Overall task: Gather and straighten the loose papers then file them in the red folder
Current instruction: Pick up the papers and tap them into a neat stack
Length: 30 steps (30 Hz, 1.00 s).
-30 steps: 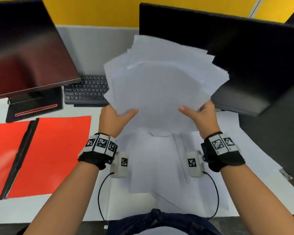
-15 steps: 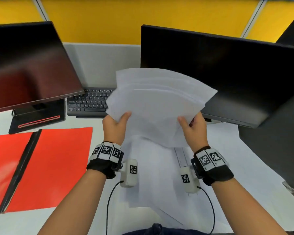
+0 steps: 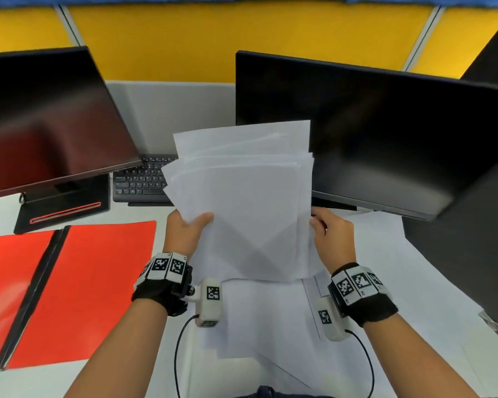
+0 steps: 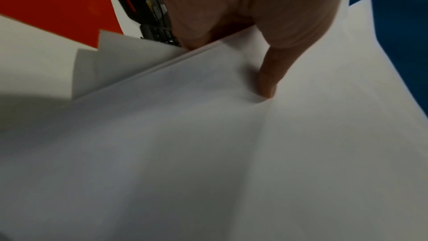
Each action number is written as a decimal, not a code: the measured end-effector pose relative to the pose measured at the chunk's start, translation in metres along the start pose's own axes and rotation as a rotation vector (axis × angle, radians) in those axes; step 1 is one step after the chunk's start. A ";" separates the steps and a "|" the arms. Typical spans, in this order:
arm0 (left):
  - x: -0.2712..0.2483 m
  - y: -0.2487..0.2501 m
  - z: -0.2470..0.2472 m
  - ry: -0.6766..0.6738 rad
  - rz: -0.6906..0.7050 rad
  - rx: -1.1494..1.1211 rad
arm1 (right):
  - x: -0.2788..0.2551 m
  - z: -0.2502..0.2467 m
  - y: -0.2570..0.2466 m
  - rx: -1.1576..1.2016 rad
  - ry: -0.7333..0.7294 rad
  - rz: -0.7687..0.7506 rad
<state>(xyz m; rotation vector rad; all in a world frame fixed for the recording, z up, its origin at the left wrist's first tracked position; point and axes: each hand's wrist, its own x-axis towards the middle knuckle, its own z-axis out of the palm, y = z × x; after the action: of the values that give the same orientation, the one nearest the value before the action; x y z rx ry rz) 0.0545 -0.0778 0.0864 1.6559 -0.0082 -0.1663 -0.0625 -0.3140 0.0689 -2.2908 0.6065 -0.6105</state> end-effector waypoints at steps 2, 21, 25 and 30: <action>0.000 -0.004 -0.003 0.002 -0.021 -0.007 | 0.001 -0.002 0.000 0.004 0.000 -0.023; -0.002 0.000 -0.014 -0.006 0.064 -0.057 | 0.014 -0.037 -0.013 0.475 -0.482 0.024; -0.003 0.001 -0.013 0.015 0.070 -0.045 | 0.014 -0.031 -0.029 0.564 -0.575 -0.007; -0.005 0.025 0.002 0.052 0.198 -0.027 | 0.021 -0.008 -0.052 0.426 -0.133 -0.001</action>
<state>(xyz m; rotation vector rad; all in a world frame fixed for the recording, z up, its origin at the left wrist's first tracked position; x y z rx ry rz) 0.0514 -0.0820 0.1111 1.6210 -0.1294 0.0276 -0.0377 -0.2950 0.1162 -1.9121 0.3686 -0.5246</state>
